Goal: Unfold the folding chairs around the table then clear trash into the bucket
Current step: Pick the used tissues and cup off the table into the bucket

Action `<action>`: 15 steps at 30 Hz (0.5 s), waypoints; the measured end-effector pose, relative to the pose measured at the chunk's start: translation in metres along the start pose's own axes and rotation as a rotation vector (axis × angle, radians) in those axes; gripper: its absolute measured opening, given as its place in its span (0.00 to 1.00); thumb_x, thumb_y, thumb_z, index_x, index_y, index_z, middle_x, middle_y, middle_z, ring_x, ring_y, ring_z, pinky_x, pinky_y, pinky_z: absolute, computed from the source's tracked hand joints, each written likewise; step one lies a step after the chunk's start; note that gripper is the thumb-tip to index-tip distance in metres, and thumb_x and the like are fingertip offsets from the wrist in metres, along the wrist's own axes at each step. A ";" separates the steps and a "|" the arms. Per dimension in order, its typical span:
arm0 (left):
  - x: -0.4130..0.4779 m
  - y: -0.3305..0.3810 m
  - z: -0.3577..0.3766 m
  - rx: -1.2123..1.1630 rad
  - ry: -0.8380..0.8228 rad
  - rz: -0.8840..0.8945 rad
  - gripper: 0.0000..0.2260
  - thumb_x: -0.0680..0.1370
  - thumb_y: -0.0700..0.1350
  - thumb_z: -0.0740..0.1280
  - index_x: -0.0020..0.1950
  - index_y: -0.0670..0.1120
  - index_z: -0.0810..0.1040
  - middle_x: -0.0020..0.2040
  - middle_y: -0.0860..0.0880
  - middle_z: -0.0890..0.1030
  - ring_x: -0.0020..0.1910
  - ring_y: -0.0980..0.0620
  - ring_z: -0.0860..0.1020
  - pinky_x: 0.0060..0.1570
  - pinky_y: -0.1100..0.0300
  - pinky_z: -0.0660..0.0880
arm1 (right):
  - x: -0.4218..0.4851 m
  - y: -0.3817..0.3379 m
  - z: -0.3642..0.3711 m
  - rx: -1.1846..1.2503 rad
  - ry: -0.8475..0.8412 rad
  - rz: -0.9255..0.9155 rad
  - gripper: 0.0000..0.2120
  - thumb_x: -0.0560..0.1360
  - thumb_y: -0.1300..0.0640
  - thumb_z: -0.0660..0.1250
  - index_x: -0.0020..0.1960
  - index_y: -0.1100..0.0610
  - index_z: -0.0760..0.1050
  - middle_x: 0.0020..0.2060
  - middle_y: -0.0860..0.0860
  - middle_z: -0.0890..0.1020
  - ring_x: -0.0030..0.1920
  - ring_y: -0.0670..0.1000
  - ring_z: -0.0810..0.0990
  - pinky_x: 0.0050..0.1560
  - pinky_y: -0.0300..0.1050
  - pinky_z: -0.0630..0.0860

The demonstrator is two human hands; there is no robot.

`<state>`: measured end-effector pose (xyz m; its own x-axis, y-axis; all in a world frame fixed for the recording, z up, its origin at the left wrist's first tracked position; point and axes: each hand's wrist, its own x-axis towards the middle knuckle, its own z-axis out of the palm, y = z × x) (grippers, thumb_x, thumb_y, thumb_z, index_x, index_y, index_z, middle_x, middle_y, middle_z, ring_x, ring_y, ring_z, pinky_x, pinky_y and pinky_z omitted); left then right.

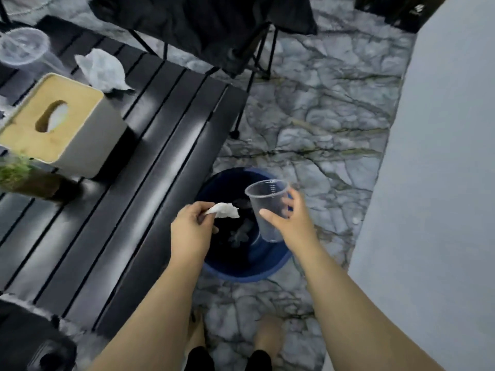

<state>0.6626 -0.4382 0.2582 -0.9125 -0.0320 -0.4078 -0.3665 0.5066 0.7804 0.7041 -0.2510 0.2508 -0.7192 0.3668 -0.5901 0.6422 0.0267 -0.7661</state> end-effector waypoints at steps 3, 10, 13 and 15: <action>0.006 -0.002 0.032 0.057 -0.066 -0.014 0.08 0.77 0.45 0.64 0.56 0.52 0.77 0.55 0.49 0.77 0.42 0.54 0.79 0.44 0.59 0.76 | 0.020 0.028 -0.004 0.018 -0.006 0.086 0.38 0.69 0.49 0.74 0.73 0.46 0.57 0.71 0.49 0.68 0.68 0.54 0.69 0.60 0.50 0.70; 0.024 -0.020 0.053 0.170 -0.189 -0.092 0.24 0.76 0.51 0.65 0.72 0.54 0.64 0.70 0.51 0.65 0.58 0.52 0.74 0.54 0.56 0.73 | 0.049 0.039 -0.005 -0.018 -0.090 0.138 0.43 0.70 0.44 0.70 0.76 0.43 0.47 0.76 0.48 0.57 0.74 0.54 0.59 0.70 0.58 0.64; 0.021 -0.015 0.048 0.147 -0.184 -0.106 0.24 0.77 0.51 0.65 0.72 0.56 0.64 0.69 0.52 0.65 0.59 0.52 0.74 0.54 0.55 0.74 | 0.045 0.031 -0.010 -0.077 -0.122 0.122 0.40 0.72 0.46 0.69 0.75 0.43 0.48 0.76 0.47 0.57 0.74 0.54 0.59 0.70 0.59 0.64; 0.017 -0.006 0.041 0.073 -0.185 -0.112 0.23 0.77 0.51 0.65 0.71 0.57 0.65 0.67 0.54 0.66 0.59 0.53 0.74 0.56 0.53 0.75 | 0.039 0.018 -0.013 -0.119 -0.136 0.087 0.36 0.74 0.48 0.68 0.75 0.44 0.51 0.75 0.47 0.59 0.74 0.53 0.61 0.70 0.57 0.65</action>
<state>0.6572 -0.4067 0.2274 -0.8156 0.0632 -0.5752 -0.4435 0.5703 0.6914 0.6906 -0.2244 0.2173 -0.6837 0.2441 -0.6877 0.7244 0.1130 -0.6801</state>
